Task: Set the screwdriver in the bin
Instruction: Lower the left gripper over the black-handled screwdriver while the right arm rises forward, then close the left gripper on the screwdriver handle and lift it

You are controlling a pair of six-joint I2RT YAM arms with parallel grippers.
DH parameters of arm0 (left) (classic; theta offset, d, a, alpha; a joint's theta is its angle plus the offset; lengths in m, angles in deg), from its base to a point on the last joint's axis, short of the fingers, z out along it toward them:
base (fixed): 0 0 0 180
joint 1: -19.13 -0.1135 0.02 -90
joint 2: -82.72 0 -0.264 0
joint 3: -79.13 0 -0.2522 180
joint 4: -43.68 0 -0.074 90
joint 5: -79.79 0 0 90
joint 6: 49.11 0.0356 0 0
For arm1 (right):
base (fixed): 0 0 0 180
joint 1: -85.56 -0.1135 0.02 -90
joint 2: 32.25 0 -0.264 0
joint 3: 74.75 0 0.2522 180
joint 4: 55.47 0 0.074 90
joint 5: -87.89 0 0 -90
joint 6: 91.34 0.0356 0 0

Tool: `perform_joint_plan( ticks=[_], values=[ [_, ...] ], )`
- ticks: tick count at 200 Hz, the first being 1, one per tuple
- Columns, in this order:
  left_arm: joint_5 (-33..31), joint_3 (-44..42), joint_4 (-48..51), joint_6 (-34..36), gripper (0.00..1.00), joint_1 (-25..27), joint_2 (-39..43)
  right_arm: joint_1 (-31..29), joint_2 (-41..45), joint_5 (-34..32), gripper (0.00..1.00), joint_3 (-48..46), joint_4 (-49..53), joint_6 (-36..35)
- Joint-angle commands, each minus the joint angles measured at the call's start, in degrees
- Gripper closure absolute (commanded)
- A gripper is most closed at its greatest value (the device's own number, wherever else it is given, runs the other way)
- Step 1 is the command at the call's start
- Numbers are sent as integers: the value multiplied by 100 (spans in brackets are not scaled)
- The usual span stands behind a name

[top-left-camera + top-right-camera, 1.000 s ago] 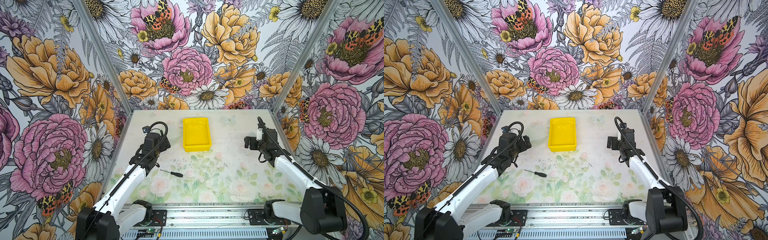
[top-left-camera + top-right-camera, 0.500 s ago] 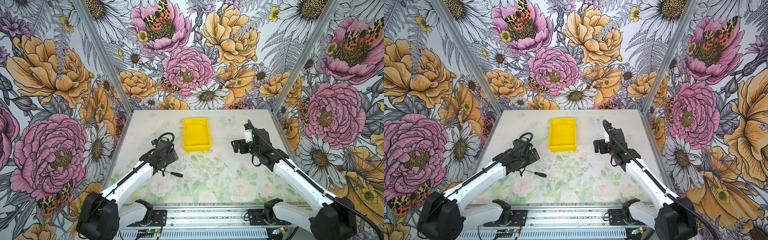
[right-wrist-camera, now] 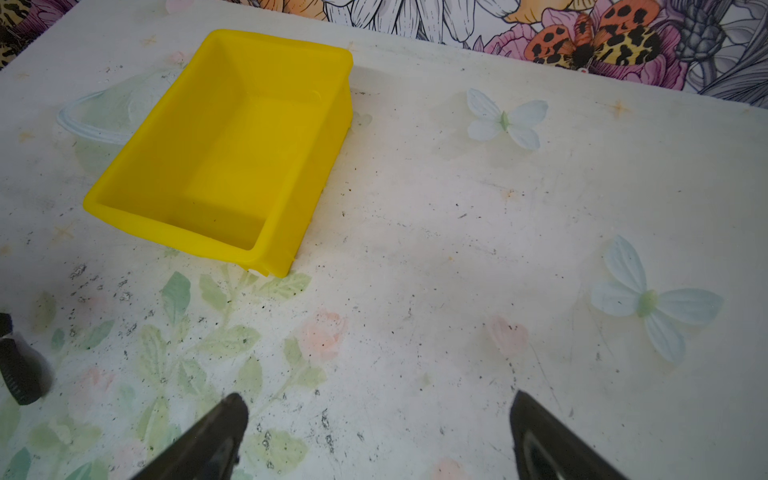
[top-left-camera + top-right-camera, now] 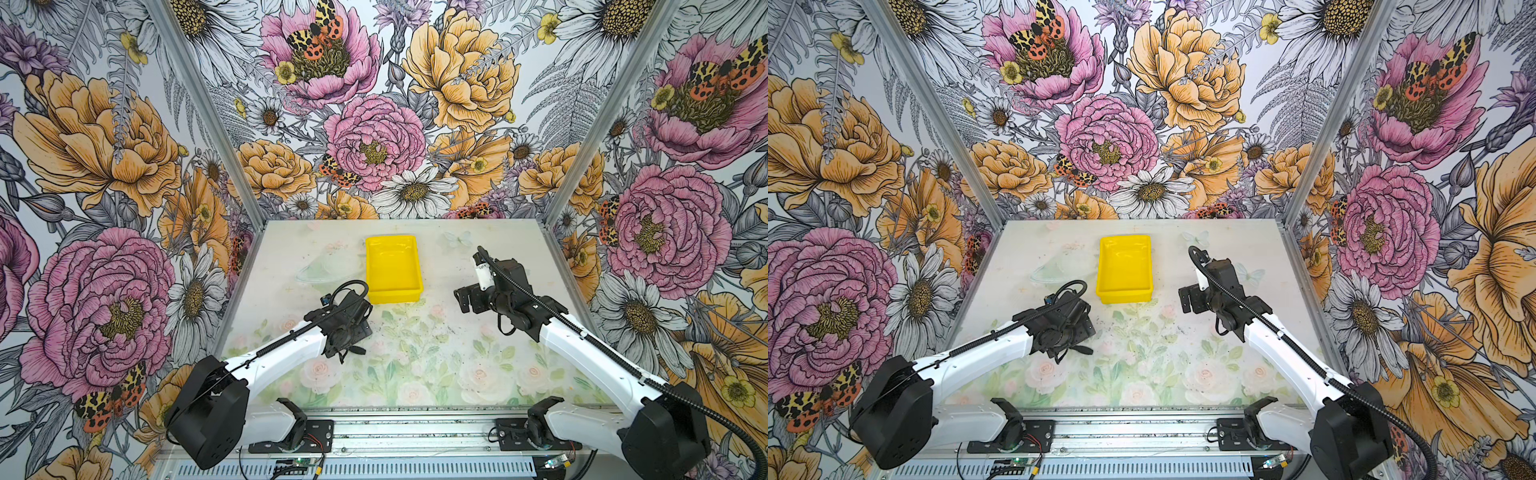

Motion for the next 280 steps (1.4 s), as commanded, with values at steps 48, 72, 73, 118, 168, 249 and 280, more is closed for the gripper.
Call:
perform_joint_plan(
  ticks=[48, 72, 73, 118, 168, 249, 280],
  values=[
    [-170, -359, 27, -609, 16, 166, -51, -509, 234, -230, 1, -121, -19, -775],
    [-208, -316, 28, -608, 18, 225, -205, -566, 235, -156, 1, -118, -24, -715],
    [-210, -316, 27, -609, 19, 227, -213, -570, 237, -158, 1, -118, -24, -715],
    [-313, -167, -41, -689, 22, 398, -611, -687, 238, -128, 1, -212, -32, -692],
    [-366, -138, -266, -814, 31, 611, -994, -719, 264, -98, 0, -232, -32, -692],
    [-456, 86, -360, -1178, 65, 1063, -1634, -738, 476, 254, 0, -167, 37, -687],
    [-502, 138, -352, -1335, 74, 1125, -1600, -739, 733, 255, 0, -120, 94, -712]
  ],
)
